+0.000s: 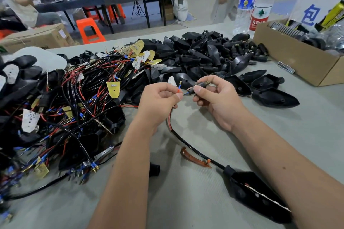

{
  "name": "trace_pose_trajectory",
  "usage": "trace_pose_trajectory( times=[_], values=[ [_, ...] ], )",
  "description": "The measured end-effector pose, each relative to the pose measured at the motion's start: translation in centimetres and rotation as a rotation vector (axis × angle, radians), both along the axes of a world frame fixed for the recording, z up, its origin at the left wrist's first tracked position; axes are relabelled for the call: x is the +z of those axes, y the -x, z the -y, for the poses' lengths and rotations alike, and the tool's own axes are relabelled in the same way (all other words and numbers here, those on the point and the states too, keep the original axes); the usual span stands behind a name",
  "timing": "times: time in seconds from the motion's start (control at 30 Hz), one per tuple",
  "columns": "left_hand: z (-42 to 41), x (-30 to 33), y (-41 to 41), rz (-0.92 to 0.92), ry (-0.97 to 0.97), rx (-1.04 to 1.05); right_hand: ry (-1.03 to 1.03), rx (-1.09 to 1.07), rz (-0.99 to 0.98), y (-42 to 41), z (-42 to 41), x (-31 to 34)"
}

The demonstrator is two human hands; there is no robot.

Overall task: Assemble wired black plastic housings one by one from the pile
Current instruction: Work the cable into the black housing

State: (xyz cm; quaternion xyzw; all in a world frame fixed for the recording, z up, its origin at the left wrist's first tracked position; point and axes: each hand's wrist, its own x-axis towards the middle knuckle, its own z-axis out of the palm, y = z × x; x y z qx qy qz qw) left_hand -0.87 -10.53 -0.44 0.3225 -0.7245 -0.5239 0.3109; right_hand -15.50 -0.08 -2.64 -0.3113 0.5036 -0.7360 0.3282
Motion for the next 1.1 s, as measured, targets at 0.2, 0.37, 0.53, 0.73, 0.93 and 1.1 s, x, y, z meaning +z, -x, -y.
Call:
trace_pose_trajectory(
  times=[0.2,0.37,0.53,0.73,0.93,1.1],
  values=[
    [-2.1,-0.3,2.1,-0.177,-0.147,0.23,-0.028,-0.023,-0.088,-0.3,-0.1,0.2],
    [-2.6,-0.1,2.5,-0.335,-0.39,0.224,-0.002,-0.067,-0.062,-0.5,0.0,0.3],
    [-2.3,-0.2,2.3,-0.147,-0.273,0.134,0.068,-0.054,0.093,-0.4,-0.1,0.5],
    [-3.0,0.2,1.8,-0.027,-0.303,-0.05,0.11,-0.11,0.153,0.0,-0.2,0.4],
    [-2.7,0.3,1.9,-0.155,-0.321,0.036,0.079,-0.126,0.18,0.0,-0.4,0.8],
    [-2.2,0.4,1.3,-0.092,-0.202,-0.031,0.016,-0.035,0.053,-0.1,-0.3,0.7]
  ],
)
